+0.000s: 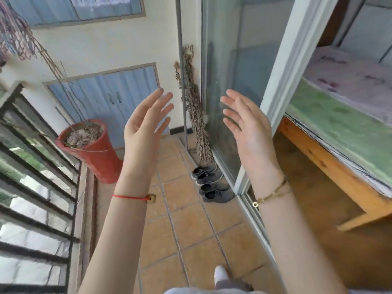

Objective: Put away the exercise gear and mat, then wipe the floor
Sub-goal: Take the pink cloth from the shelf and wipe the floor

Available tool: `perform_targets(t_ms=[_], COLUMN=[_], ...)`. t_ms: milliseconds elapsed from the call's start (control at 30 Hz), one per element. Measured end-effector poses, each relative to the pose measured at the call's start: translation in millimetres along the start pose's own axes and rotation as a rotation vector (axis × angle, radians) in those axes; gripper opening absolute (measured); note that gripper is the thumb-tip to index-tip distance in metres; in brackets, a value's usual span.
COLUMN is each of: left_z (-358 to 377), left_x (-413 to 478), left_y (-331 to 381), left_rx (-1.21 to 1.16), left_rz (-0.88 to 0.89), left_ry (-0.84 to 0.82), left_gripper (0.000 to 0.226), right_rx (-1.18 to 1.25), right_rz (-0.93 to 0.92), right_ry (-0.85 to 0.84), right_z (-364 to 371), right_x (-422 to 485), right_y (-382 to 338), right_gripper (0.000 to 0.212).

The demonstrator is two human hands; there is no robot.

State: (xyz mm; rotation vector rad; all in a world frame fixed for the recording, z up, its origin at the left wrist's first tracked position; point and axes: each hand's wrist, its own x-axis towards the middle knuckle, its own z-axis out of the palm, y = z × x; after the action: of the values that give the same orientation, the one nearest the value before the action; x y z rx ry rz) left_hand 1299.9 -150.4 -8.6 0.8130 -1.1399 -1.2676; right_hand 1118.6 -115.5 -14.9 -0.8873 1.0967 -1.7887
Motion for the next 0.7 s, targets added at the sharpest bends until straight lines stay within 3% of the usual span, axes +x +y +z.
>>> perform_targets(t_ms=[333,467,700], left_z=[64.2,107.0,206.2], left_x=[-43.5,-55.1,-61.1], left_y=[-48.3,-67.3,-104.2], left_rx=[-0.078,-0.086,-0.077], left_rz=[-0.229,-0.299,-0.377], left_ry=[-0.369,-0.501,-0.664], left_gripper=[0.033,0.025,0.033], right_rx=[-0.113,-0.118,-0.069], right_rz=[-0.043,-0.058,-0.113], right_ry=[0.361,0.497,0.664], right_z=[-84.7,-124.1,-209.9], right_x=[-84.4,-103.7,-105.3], right_y=[-15.6,-27.1,-48.6], right_gripper=[0.027,0.029,0.031])
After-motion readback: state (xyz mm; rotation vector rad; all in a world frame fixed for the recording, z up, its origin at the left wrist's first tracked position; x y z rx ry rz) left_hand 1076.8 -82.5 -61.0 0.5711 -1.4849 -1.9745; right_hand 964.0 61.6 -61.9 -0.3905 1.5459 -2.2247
